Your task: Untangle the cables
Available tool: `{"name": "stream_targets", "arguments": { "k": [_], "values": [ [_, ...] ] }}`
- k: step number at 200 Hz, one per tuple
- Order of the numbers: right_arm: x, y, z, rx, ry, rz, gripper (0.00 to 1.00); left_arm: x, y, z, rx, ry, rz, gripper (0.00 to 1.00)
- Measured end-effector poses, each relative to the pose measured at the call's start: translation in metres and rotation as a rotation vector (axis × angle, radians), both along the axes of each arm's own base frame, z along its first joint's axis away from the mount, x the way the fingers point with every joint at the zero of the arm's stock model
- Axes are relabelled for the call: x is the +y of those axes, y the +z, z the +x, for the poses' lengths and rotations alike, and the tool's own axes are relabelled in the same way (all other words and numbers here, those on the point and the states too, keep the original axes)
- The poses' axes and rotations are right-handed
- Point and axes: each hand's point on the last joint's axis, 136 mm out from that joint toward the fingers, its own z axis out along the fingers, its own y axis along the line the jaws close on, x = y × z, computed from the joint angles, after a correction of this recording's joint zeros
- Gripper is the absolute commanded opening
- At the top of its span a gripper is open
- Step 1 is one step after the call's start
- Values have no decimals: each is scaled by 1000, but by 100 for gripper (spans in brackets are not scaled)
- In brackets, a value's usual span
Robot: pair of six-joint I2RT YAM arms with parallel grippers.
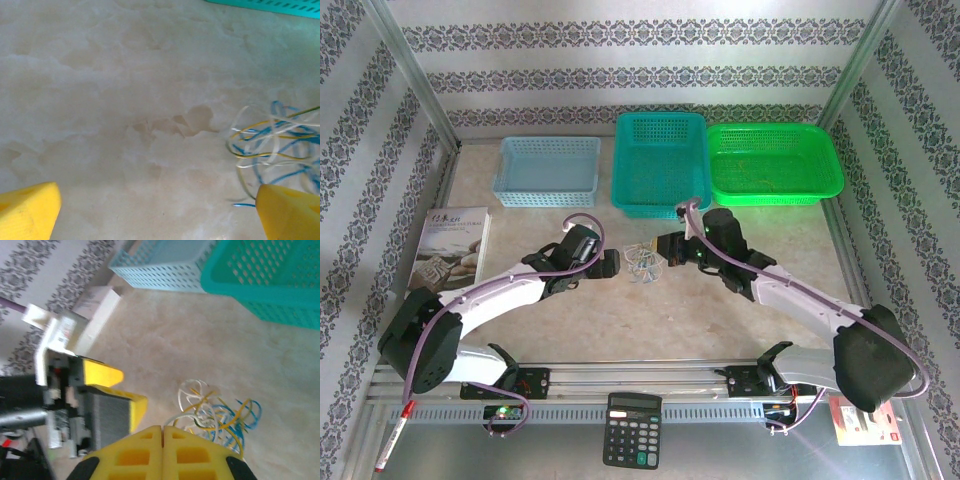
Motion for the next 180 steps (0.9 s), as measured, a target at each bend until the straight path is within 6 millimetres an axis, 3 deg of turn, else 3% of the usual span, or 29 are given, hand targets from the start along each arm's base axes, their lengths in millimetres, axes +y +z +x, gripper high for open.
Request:
{"name": "stream_targets", "arguments": {
  "k": [30, 48, 94, 126, 180],
  "values": [
    [-24, -64, -13, 108, -49, -122, 42, -6, 4, 0, 8, -6, -32, 100],
    [-35, -80, -21, 144, -77, -160, 45, -9, 8, 2, 5, -9, -50, 100],
    [-41, -47, -18, 63, -114, -138, 45, -13, 10, 2, 21, -14, -87, 100],
    [-25, -30, -10, 63, -104, -128, 42, -12, 11, 5, 32, 3, -123, 100],
    [22, -43, -1, 136, -37, -180, 35, 6, 11, 18, 59, 65, -179, 100]
  ]
}}
